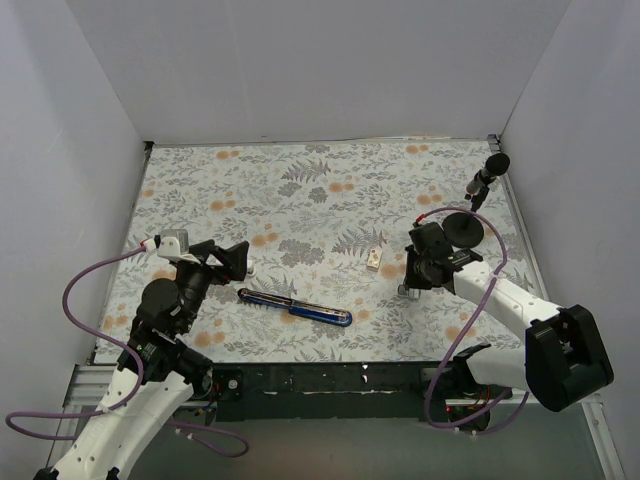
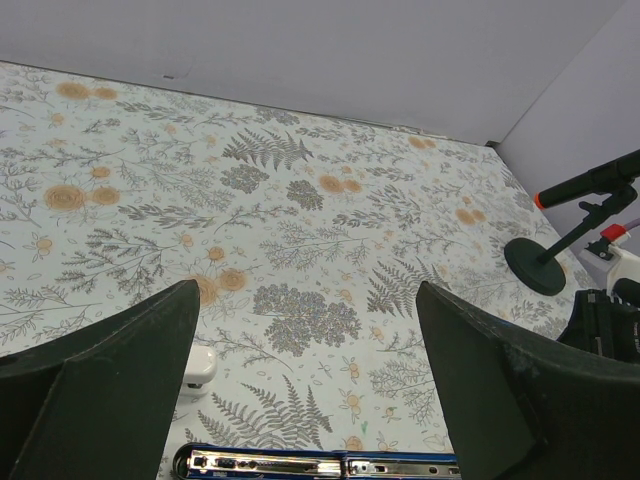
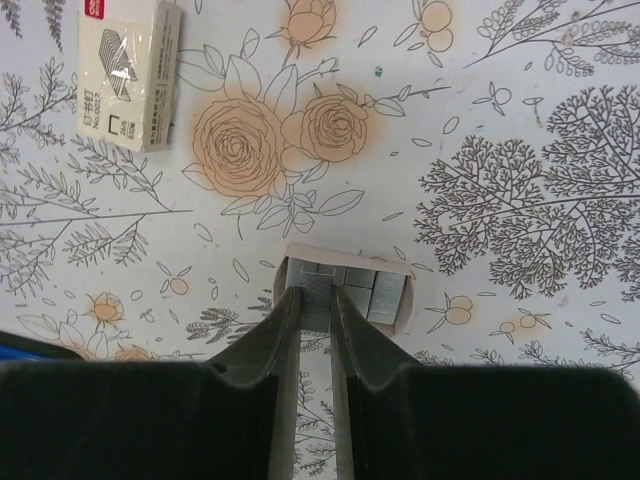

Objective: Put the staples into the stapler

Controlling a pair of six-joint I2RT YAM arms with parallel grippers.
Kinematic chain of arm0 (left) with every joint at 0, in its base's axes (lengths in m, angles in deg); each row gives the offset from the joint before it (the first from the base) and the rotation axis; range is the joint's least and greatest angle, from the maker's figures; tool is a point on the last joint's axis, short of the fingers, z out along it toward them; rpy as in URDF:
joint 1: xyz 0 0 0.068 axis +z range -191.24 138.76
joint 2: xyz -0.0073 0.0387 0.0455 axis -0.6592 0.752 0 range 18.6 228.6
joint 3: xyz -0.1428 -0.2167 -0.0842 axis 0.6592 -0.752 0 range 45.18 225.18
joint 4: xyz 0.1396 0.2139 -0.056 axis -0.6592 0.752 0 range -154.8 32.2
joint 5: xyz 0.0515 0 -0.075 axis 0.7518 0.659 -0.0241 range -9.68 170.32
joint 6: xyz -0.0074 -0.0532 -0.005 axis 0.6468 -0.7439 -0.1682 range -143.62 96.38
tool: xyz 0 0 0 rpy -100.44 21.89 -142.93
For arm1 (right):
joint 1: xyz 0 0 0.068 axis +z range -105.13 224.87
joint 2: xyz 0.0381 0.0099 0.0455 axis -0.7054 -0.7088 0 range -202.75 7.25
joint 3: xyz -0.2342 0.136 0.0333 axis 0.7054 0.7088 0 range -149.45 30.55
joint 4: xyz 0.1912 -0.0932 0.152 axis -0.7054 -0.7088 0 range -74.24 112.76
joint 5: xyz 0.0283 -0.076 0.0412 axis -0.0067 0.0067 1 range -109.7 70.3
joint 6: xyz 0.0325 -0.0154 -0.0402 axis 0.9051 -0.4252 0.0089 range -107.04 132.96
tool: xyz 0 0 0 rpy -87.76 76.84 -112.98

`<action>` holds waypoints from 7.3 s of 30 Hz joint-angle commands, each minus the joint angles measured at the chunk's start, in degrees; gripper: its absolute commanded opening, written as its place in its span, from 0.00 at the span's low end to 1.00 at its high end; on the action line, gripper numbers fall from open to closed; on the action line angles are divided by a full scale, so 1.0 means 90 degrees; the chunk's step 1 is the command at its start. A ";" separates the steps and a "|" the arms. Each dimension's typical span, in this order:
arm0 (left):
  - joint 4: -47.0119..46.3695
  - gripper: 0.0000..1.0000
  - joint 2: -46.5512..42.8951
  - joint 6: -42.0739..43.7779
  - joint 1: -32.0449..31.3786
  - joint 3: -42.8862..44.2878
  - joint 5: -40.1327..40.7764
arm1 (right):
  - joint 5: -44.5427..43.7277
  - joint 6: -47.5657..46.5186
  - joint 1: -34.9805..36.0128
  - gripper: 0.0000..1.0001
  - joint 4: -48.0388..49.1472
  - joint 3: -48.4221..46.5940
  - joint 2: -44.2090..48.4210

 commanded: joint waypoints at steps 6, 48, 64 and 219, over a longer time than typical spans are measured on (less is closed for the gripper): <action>-0.0070 0.91 -0.0023 0.0028 0.0048 -0.0019 -0.0091 | 0.1326 -0.1187 0.0107 0.11 0.0109 -0.0255 0.0175; -0.0051 0.91 -0.0013 0.0057 0.0068 -0.0018 -0.0121 | 0.0616 -0.2029 0.2724 0.48 -0.1912 -0.2404 -0.2276; -0.0060 0.91 -0.0022 0.0057 0.0078 -0.0028 -0.0121 | 0.0440 -0.1374 0.2832 0.40 -0.2167 -0.2619 -0.2794; -0.0070 0.91 0.0212 0.0106 0.0107 -0.0028 -0.0238 | 0.2266 -0.4635 0.3574 0.17 0.0617 -0.1760 -0.1866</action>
